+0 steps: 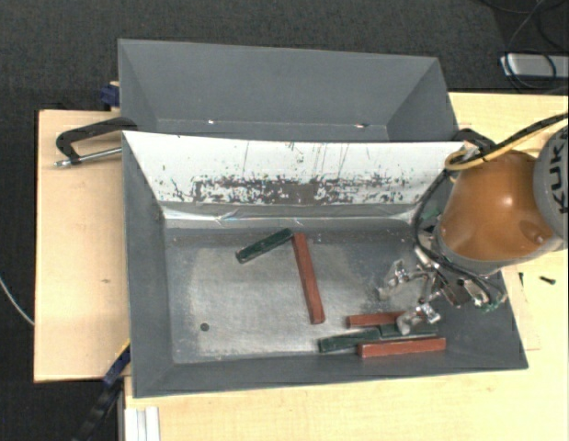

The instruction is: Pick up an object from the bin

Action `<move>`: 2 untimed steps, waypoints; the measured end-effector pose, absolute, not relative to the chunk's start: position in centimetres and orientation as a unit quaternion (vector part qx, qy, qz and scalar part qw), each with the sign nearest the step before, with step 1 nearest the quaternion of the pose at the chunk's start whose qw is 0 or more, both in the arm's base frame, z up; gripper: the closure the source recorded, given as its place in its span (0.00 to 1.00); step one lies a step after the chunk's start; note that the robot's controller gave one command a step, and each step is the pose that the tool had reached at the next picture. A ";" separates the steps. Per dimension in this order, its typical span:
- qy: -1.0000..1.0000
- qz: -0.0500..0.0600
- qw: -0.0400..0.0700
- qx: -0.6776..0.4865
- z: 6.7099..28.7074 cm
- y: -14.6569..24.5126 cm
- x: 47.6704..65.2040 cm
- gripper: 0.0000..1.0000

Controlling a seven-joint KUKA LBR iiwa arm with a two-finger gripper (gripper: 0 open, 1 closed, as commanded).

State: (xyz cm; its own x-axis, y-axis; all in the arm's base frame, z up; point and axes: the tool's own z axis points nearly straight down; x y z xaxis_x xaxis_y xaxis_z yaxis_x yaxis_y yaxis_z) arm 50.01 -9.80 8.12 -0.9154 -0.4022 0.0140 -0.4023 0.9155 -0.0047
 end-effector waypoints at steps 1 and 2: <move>-0.973 0.002 -0.004 0.229 10.1 -5.9 50.0 1.00; -0.967 0.001 -0.003 0.254 19.6 -6.6 49.4 0.00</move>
Offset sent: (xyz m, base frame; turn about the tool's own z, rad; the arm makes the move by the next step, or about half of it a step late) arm -0.0083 0.0321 0.1140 -0.1015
